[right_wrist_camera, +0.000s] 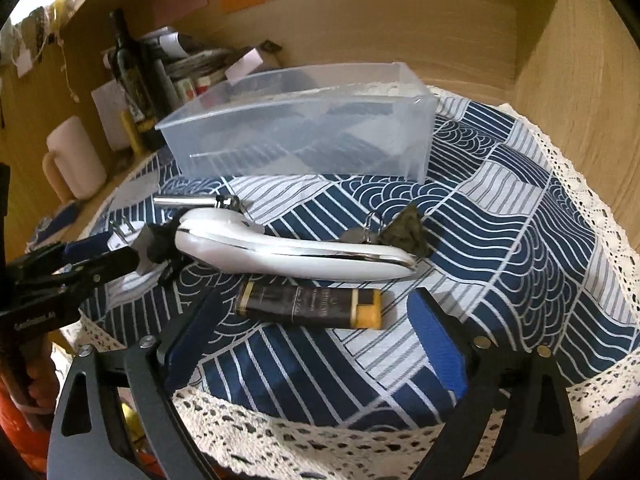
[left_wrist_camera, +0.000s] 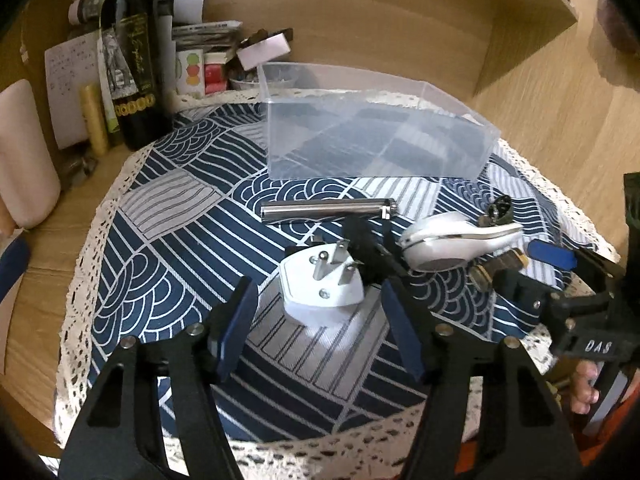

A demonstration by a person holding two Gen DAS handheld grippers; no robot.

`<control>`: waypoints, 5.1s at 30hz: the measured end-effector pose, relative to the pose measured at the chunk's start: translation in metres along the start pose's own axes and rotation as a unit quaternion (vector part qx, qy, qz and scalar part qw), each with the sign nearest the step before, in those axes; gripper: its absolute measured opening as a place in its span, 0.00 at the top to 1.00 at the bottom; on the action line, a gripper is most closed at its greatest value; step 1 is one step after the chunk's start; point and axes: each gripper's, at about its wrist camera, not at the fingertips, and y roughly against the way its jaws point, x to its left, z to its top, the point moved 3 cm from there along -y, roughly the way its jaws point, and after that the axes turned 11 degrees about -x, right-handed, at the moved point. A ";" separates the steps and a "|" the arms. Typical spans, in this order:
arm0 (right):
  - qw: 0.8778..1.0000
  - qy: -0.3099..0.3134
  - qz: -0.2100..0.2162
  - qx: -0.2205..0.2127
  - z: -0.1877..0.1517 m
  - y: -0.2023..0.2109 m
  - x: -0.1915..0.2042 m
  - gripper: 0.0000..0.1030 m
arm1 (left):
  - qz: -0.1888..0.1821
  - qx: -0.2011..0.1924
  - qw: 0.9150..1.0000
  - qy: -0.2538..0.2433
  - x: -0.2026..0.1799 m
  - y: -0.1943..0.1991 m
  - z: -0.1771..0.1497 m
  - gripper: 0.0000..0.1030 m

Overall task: Organize rigid objects
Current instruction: 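Grasp the white plug adapter with the left gripper while the right grasps the black-orange tube, then carry the plug with the left gripper into the box while the right drops the tube in, then grasp the white bottle opener with the right gripper while the left grasps a small black item, then lower the bottle opener into the box with the right gripper while the left releases the black item inside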

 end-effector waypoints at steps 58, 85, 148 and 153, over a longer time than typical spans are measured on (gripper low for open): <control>0.996 0.079 0.034 -0.022 0.158 -0.102 -0.013 0.21 | -0.019 0.015 0.998 -0.066 -0.009 -0.112 0.139 0.63; 0.993 0.090 0.047 -0.060 0.160 -0.051 -0.011 0.15 | 0.007 -0.052 0.996 -0.073 -0.005 -0.049 0.146 0.05; 0.989 0.086 0.104 -0.058 0.079 -0.003 0.013 0.66 | 0.016 -0.032 0.998 -0.043 0.022 -0.002 0.042 0.58; 0.988 0.076 0.090 -0.097 0.099 0.013 0.006 0.66 | 0.016 -0.064 0.997 -0.045 0.018 0.009 0.065 0.58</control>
